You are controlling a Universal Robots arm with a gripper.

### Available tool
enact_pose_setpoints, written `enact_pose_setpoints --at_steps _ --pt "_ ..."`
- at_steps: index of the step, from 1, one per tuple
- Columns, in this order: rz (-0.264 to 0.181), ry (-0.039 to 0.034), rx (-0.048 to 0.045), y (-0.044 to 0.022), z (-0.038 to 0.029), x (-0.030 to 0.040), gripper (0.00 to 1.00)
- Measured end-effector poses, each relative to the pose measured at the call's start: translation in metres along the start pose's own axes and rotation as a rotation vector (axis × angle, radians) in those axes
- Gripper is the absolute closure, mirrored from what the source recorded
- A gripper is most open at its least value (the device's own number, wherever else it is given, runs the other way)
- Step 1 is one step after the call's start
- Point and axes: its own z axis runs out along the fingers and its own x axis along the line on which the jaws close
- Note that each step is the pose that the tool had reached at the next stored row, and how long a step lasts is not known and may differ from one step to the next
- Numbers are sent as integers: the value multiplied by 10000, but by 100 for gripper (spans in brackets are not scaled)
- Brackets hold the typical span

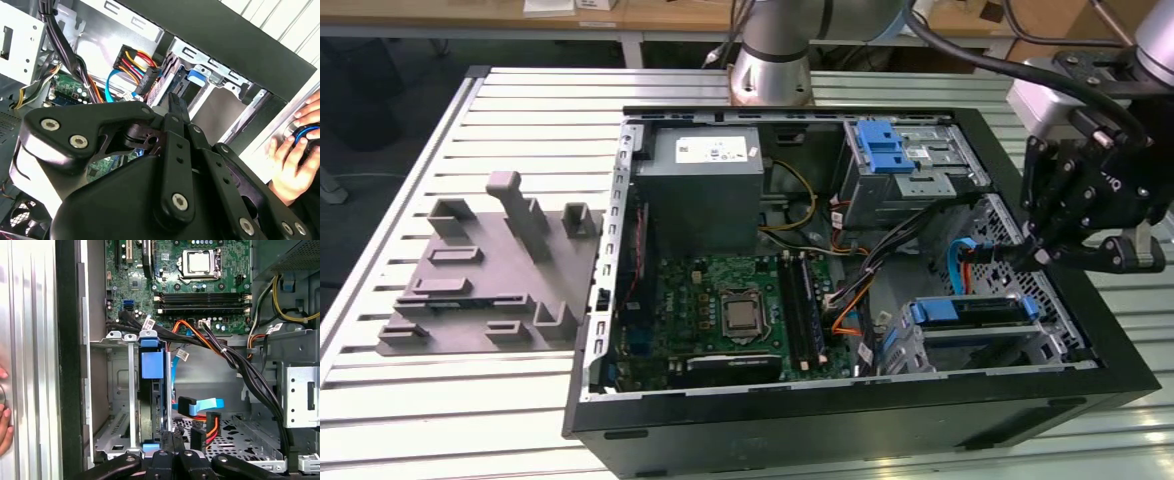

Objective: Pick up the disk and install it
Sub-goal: 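Insert the first disk wire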

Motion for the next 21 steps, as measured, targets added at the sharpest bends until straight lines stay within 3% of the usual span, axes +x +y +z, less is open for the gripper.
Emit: enact_pose_setpoints --at_steps 15,21 --pt "0 5 0 1 -19 -29 89" --pt "0 41 4 7 -31 -79 89"
